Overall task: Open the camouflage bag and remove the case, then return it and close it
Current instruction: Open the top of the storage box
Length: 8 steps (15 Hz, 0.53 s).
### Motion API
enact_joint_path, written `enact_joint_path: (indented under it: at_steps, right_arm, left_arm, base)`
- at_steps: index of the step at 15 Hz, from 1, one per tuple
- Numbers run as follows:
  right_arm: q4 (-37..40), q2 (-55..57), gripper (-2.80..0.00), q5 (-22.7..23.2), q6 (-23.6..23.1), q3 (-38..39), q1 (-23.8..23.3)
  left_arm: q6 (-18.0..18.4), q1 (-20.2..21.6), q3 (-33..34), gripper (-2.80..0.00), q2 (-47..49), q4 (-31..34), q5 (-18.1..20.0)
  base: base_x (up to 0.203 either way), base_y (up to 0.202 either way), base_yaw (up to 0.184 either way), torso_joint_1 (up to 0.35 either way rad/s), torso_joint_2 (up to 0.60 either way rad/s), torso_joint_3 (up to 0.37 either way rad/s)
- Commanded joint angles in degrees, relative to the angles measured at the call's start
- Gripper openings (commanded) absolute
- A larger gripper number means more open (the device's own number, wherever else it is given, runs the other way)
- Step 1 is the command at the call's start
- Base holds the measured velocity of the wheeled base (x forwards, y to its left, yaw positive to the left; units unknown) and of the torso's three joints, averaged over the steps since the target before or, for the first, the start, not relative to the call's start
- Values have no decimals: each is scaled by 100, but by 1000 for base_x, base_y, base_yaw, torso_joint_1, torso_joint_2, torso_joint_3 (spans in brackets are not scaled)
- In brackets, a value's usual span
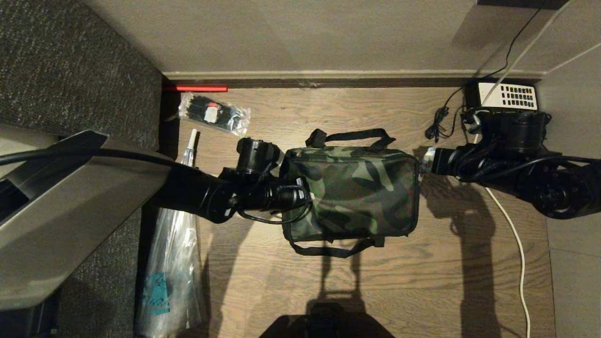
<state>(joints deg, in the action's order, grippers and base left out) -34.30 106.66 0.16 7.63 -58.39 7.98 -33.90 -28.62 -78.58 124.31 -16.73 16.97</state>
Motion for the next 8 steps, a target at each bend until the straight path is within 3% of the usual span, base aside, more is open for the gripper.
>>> enact_joint_path:
  at_steps: [1,8]
  right_arm:
    - [31,-49,-280,10,10,-95,-38]
    - [630,-83,-280,54,157,-692,-78]
  left_arm:
    - [-20,-77,-17,-280,19,-15,25]
    - [-20,-126,-17,-280,47,3,26]
  base:
    - [0,0,0,0,0,0]
    - [0,0,0,0,0,0]
